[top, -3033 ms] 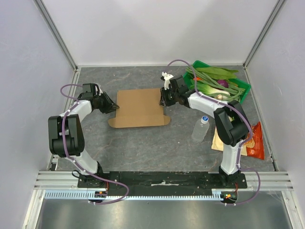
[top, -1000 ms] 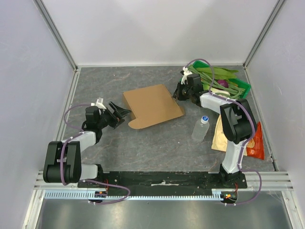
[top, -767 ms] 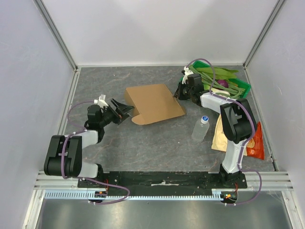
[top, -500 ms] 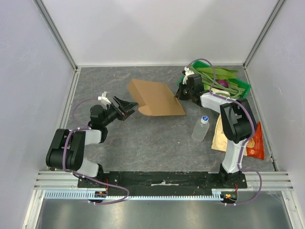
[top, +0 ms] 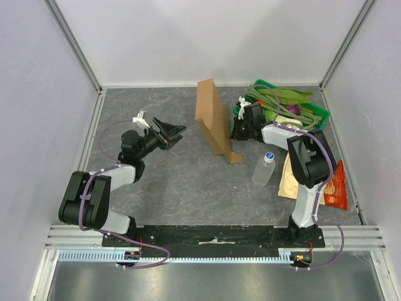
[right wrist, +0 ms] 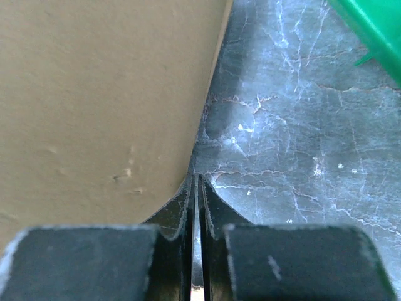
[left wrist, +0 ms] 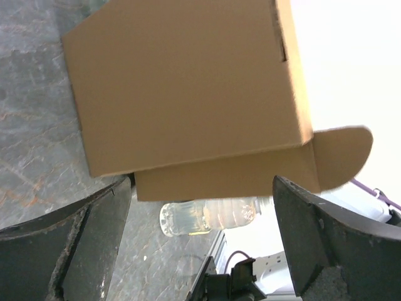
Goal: Fold the paper box
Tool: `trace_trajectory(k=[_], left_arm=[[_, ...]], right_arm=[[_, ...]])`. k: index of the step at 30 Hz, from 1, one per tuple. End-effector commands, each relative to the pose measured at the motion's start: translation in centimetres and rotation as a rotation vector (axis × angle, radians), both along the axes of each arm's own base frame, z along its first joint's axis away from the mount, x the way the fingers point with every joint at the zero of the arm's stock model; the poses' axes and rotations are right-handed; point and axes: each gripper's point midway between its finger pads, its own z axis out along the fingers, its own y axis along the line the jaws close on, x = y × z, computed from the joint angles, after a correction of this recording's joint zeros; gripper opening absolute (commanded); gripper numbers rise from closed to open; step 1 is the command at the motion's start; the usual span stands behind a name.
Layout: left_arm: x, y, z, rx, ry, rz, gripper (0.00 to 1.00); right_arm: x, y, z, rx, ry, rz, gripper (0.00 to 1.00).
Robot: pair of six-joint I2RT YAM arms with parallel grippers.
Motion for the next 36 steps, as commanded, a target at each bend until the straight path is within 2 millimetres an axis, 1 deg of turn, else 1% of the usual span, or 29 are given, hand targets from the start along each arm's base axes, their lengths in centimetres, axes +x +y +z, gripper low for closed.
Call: trace_trajectory(k=[1, 2, 4, 5, 6, 8, 9, 11, 12, 14, 15, 17, 18, 19, 21, 23, 24, 25, 26, 29, 31, 32, 36], left_arm=[[2.3, -1.1, 1.8, 0.079, -0.030, -0.016, 0.99], [2.8, -1.2, 2.5, 0.082, -0.052, -0.008, 1.00], [3.8, -1.3, 2.4, 0.111, -0.034, 0.009, 1.00], [4.7, -1.6, 2.3, 0.147, -0.024, -0.007, 1.00], [5.2, -1.6, 2.4, 0.162, -0.020, -0.012, 1.00], [6.1, -1.1, 2.9, 0.171, -0.033, 0.015, 1.00], [6.4, -0.7, 2.7, 0.169, -0.032, 0.020, 1.00], [6.6, -0.4, 2.7, 0.162, -0.024, 0.006, 1.00], [6.5, 0.1, 3.4, 0.153, -0.046, 0.018, 1.00], [6.2, 0.5, 3.5, 0.158, -0.060, 0.028, 1.00], [6.1, 0.6, 3.3, 0.164, -0.048, 0.023, 1.00], [6.2, 0.5, 3.0, 0.162, -0.039, 0.010, 1.00], [6.1, 0.2, 3.3, 0.149, -0.059, -0.010, 1.00], [6.2, 0.0, 2.7, 0.127, -0.033, -0.019, 1.00], [6.2, -0.2, 2.7, 0.100, -0.034, -0.030, 1.00], [6.1, -0.4, 2.9, 0.054, -0.048, -0.038, 1.00], [6.0, -0.4, 3.0, 0.036, -0.052, -0.043, 1.00], [5.7, -0.5, 3.9, -0.001, -0.084, -0.046, 1.00], [5.6, -0.6, 3.9, -0.015, -0.084, -0.054, 1.00], [5.4, -0.7, 4.7, -0.041, -0.109, -0.060, 1.00], [5.5, -0.7, 5.0, -0.041, -0.112, -0.059, 1.00], [5.6, -0.8, 4.6, -0.038, -0.091, -0.060, 1.00], [5.4, -0.8, 4.4, -0.015, -0.068, -0.057, 1.00]], right_arm=[[-0.4, 0.4, 1.1, -0.006, -0.010, 0.035, 0.10], [-0.3, 0.2, 1.2, -0.012, -0.013, 0.031, 0.11], [-0.3, -0.1, 1.4, -0.029, -0.020, 0.024, 0.12], [-0.2, -0.2, 1.8, -0.034, -0.029, 0.020, 0.13], [-0.2, -0.3, 2.1, -0.036, -0.035, 0.020, 0.14], [0.2, 0.1, 3.0, -0.025, -0.054, 0.036, 0.15], [0.2, 0.2, 3.2, -0.019, -0.053, 0.043, 0.15], [0.3, 0.7, 4.0, 0.000, -0.062, 0.058, 0.18], [0.3, 0.7, 4.1, 0.002, -0.065, 0.060, 0.18], [0.5, 0.3, 4.7, -0.002, -0.076, 0.036, 0.22], [0.4, 0.3, 4.8, 0.007, -0.070, 0.028, 0.24], [0.6, 0.0, 5.6, 0.042, -0.070, 0.015, 0.30], [0.8, 0.1, 6.0, 0.057, -0.074, 0.016, 0.32], [1.1, 0.2, 6.4, 0.065, -0.083, 0.018, 0.32], [1.1, 0.7, 6.6, 0.088, -0.077, 0.043, 0.33], [1.3, 1.4, 6.4, 0.115, -0.069, 0.065, 0.34], [0.9, 2.2, 6.4, 0.151, -0.055, 0.094, 0.34], [1.0, 2.3, 5.9, 0.156, -0.042, 0.096, 0.34], [0.9, 2.5, 5.5, 0.158, -0.033, 0.102, 0.33], [0.8, 2.6, 4.6, 0.156, -0.020, 0.103, 0.31], [0.7, 2.7, 4.1, 0.160, -0.010, 0.107, 0.30], [0.7, 2.7, 3.9, 0.159, -0.009, 0.109, 0.29], [0.4, 3.4, 3.3, 0.151, -0.002, 0.123, 0.28]])
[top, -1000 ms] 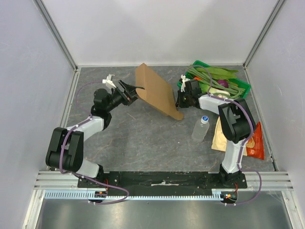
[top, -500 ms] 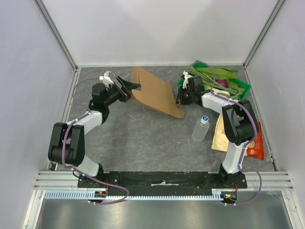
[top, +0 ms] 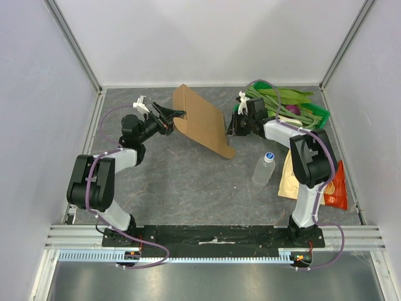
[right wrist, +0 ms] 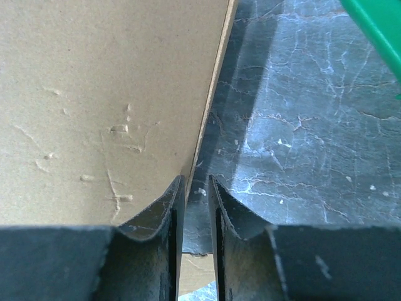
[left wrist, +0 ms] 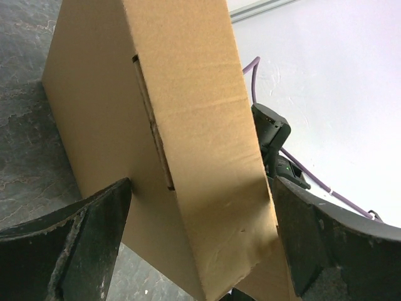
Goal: Fold the paper box
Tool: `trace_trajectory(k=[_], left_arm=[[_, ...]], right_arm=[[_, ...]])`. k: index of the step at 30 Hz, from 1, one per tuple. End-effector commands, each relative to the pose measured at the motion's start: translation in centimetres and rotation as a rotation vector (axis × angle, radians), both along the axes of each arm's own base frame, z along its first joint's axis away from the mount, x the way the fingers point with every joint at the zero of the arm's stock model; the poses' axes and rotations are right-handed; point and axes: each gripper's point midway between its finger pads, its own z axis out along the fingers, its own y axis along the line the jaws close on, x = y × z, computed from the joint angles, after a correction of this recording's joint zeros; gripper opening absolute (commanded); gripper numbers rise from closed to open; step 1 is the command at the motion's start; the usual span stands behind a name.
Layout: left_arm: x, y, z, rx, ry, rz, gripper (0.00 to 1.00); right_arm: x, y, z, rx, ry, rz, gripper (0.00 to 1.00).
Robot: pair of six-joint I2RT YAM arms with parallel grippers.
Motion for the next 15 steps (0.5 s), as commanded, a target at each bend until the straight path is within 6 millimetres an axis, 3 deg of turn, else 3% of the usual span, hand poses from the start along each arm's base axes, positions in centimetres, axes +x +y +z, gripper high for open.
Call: trace_trajectory(k=[1, 5, 6, 10, 15], left_arm=[[-0.7, -0.5, 1.7, 0.017, -0.051, -0.030, 1.00], [-0.6, -0.4, 1.1, 0.120, -0.037, -0.008, 1.00], [-0.5, -0.3, 0.0, 0.156, 0.019, 0.007, 1.00], [0.1, 0.5, 0.8, 0.317, -0.029, 0.049, 1.00], [0.5, 0.7, 0.9, 0.400, -0.031, 0.050, 1.00]], right_arm=[[0.4, 1.9, 0.3, 0.035, -0.018, 0.043, 0.28], [0.3, 2.1, 0.2, 0.001, -0.030, 0.049, 0.28], [0.4, 2.2, 0.4, -0.007, -0.041, 0.051, 0.28], [0.6, 1.9, 1.2, -0.026, -0.063, 0.045, 0.28], [0.9, 1.9, 1.8, -0.028, -0.071, 0.047, 0.28]])
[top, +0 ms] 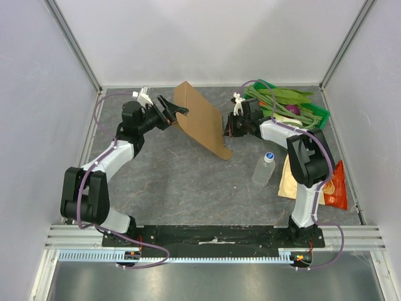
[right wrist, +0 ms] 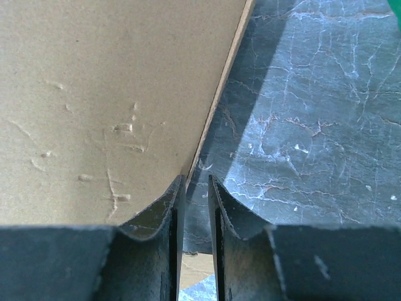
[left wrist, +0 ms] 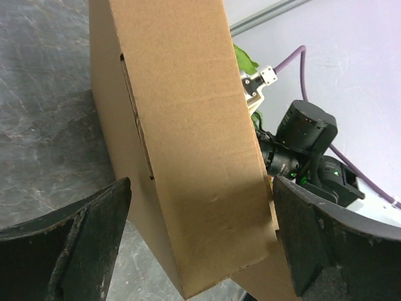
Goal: Fold the paper box
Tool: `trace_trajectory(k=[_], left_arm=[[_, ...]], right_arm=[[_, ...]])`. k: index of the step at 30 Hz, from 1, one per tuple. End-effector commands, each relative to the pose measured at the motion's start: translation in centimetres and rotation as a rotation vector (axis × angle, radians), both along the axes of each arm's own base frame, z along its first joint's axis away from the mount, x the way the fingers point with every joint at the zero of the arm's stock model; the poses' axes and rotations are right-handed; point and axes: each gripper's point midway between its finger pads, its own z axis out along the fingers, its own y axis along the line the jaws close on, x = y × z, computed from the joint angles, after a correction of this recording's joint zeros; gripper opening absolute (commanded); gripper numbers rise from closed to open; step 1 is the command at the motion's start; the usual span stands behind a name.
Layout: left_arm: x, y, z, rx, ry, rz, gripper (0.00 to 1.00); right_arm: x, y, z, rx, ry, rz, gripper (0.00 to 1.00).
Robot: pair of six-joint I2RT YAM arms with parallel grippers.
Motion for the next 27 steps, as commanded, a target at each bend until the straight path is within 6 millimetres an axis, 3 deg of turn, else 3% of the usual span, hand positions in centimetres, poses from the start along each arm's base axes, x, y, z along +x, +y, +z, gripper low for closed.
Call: trace_trajectory(k=[1, 11, 17, 21, 23, 26, 27], left_arm=[[0.1, 0.6, -0.1, 0.145, -0.026, 0.000, 1.00], [-0.3, -0.8, 2.3, 0.098, -0.081, -0.091, 1.00], [0.3, -0.6, 0.9, 0.170, -0.040, -0.088, 1.00], [0.1, -0.7, -0.1, 0.179, -0.006, -0.102, 0.91], [0.1, -0.5, -0.2, 0.185, 0.003, -0.088, 0.79], [-0.1, 0.0, -0.3, 0.198, 0.029, -0.059, 0.70], [-0.1, 0.0, -0.1, 0.197, 0.036, -0.054, 0.68]], right_arm=[[1.1, 0.7, 2.5, 0.012, -0.061, 0.017, 0.28], [1.0, 1.0, 3.5, -0.027, -0.100, 0.043, 0.28], [0.7, 2.1, 4.3, -0.077, -0.128, 0.082, 0.29], [0.7, 2.8, 4.9, -0.114, -0.160, 0.102, 0.30], [0.5, 3.0, 5.2, -0.134, -0.176, 0.114, 0.31], [0.4, 3.0, 6.6, -0.171, -0.234, 0.131, 0.38], [0.2, 3.2, 7.7, -0.170, -0.265, 0.148, 0.44]])
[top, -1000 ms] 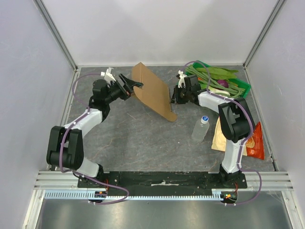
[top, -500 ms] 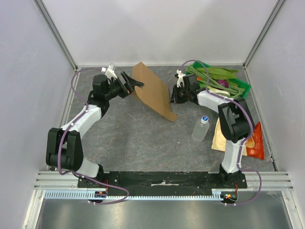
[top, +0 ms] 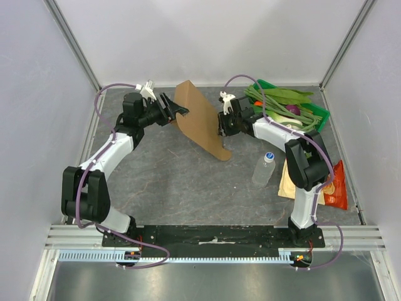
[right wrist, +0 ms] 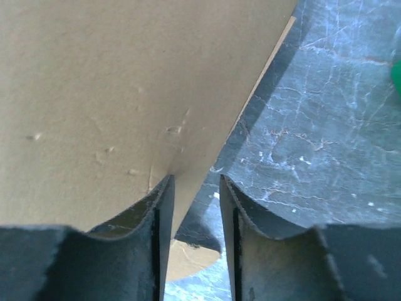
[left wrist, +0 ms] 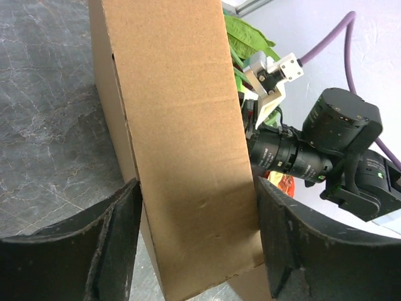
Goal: Fold the paper box
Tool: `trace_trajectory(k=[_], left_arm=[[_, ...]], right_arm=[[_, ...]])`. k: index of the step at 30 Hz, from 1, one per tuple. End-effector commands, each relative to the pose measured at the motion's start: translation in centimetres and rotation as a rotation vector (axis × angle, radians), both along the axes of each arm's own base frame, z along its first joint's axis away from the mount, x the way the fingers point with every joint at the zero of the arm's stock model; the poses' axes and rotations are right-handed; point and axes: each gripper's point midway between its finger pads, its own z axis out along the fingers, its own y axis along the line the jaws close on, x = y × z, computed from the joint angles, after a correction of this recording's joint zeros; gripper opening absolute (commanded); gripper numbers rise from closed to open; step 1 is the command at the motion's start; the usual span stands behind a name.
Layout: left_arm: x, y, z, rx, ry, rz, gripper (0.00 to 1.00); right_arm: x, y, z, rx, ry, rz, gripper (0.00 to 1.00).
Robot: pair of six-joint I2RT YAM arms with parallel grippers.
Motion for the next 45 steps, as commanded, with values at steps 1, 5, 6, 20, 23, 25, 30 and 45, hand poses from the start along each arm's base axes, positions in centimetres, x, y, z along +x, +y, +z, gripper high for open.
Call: trace_trajectory(k=[1, 5, 6, 20, 23, 25, 30, 45], left_arm=[[-0.4, 0.6, -0.9, 0.063, 0.045, 0.020, 0.64], [-0.8, 1.7, -1.1, 0.055, 0.126, 0.080, 0.39], [-0.9, 1.8, -1.1, 0.035, 0.152, 0.094, 0.35], [-4.9, 4.5, -0.5, -0.338, 0.579, 0.177, 0.02], [-5.9, 4.5, 0.2, -0.402, 0.615, 0.142, 0.02], [-6.4, 4.5, 0.5, -0.420, 0.623, 0.136, 0.02], [-8.0, 4.0, 1.5, -0.521, 0.675, 0.113, 0.02], [-10.9, 5.1, 0.7, -0.721, 0.769, 0.079, 0.04]], right_arm=[[0.3, 1.3, 6.6, -0.014, -0.187, 0.094, 0.47], [-3.0, 4.4, 10.8, -0.071, -0.363, 0.266, 0.68], [-4.2, 4.9, 10.3, -0.094, -0.379, 0.303, 0.77], [-12.0, 9.4, 14.9, -0.320, -0.804, 0.370, 0.98], [-11.2, 9.1, 15.2, -0.373, -0.834, 0.352, 0.98], [-11.1, 9.3, 15.5, -0.400, -0.859, 0.377, 0.98], [-11.2, 10.5, 14.7, -0.444, -0.910, 0.495, 0.98], [-11.4, 10.4, 14.7, -0.640, -0.949, 0.455, 0.64]])
